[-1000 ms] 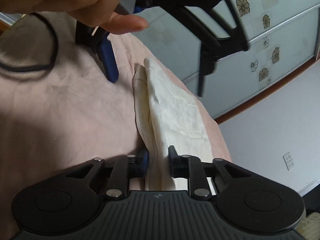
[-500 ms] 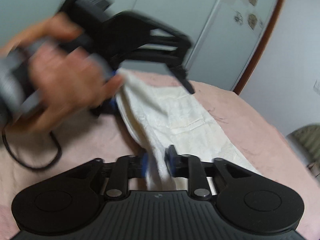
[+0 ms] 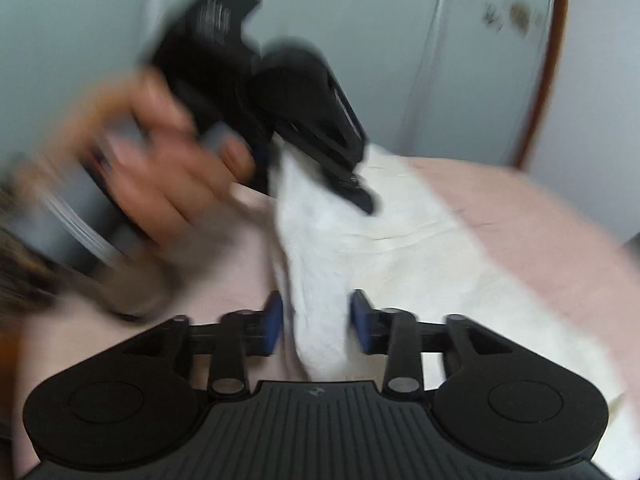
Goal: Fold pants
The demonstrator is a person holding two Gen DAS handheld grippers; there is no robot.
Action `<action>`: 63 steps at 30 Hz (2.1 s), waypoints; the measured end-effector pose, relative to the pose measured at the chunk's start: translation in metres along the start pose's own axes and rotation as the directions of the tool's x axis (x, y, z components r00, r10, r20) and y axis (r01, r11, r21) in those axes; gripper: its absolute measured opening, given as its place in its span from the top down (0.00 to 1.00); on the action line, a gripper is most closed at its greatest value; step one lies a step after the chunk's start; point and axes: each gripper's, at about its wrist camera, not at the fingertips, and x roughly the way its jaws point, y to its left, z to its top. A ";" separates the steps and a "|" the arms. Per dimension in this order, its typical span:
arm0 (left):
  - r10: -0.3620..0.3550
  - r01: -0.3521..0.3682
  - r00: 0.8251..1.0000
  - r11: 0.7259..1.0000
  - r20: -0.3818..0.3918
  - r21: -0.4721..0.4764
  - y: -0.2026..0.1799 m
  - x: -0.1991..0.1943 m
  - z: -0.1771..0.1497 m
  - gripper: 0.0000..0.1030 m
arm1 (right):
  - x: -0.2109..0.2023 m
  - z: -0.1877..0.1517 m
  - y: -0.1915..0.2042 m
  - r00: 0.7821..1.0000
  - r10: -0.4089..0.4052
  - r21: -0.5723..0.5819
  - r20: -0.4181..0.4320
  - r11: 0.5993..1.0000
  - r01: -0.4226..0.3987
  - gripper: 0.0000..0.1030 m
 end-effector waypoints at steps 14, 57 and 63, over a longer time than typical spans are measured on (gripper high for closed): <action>-0.090 -0.032 0.970 0.874 0.226 0.484 -0.145 -0.079 -0.069 0.89 | -0.034 0.001 -0.075 0.955 -0.281 0.172 0.091 0.949 0.263 0.60; -0.225 0.284 0.956 0.548 -0.188 0.787 -0.329 0.036 -0.284 0.79 | -0.221 -0.151 -0.115 0.823 -0.568 0.159 -0.022 0.811 0.563 0.33; -0.222 0.326 0.943 0.483 -0.246 0.813 -0.333 0.037 -0.301 0.55 | -0.237 -0.170 -0.109 0.778 -0.611 0.173 -0.146 0.758 0.628 0.26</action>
